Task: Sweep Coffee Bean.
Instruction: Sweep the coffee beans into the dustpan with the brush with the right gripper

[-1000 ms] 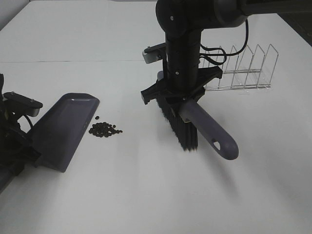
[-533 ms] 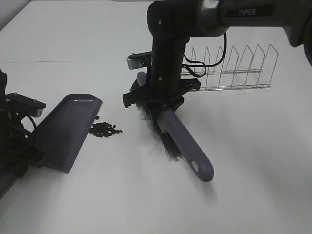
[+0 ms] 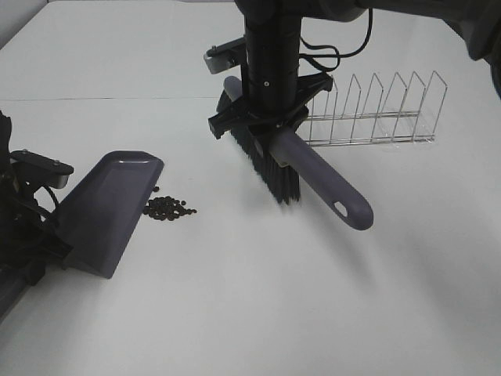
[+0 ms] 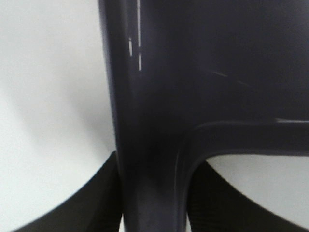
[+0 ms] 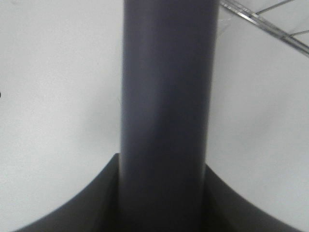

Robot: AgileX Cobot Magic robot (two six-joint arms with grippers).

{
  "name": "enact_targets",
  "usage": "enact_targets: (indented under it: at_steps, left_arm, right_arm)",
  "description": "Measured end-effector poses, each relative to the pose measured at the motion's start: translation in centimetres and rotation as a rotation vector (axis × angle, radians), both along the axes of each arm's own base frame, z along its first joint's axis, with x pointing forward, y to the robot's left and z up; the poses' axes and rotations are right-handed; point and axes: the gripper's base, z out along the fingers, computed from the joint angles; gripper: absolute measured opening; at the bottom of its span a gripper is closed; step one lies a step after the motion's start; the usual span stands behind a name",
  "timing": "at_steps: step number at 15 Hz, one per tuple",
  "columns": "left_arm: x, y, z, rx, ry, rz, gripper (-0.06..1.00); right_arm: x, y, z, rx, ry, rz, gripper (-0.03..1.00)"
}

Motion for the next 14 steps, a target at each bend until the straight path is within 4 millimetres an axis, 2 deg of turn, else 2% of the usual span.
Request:
enact_targets:
  at_steps: [2,4,6,8,11,13,14]
  left_arm:
    - [-0.1,0.0,0.0,-0.001,0.008,0.006,0.34]
    - [-0.2,0.0,0.0,0.003,0.022,0.008,0.34]
    - [-0.2,0.0,0.0,0.001,0.023,0.008,0.34]
    - [-0.2,0.0,0.0,0.002,0.024,0.008,0.34]
    - [-0.2,0.0,0.0,0.001,0.024,0.008,0.34]
    - [-0.2,0.0,0.0,0.001,0.026,0.009,0.34]
    - [-0.3,0.0,0.0,0.002,0.028,0.01,0.34]
  right_arm:
    - [-0.1,-0.4,0.4,-0.033,-0.019,0.011,0.36]
    - [-2.3,-1.6,-1.9,-0.144,0.06,0.015,0.36]
    - [-3.4,-1.3,-2.6,-0.241,0.049,0.043,0.36]
    - [-4.2,0.1,-3.2,-0.272,0.037,0.087,0.36]
    - [-6.1,3.6,-6.5,-0.34,0.052,0.201,0.36]
    - [-6.4,5.3,-8.2,-0.329,0.081,0.212,0.36]
    - [-6.1,6.1,-8.4,-0.291,0.088,0.205,0.36]
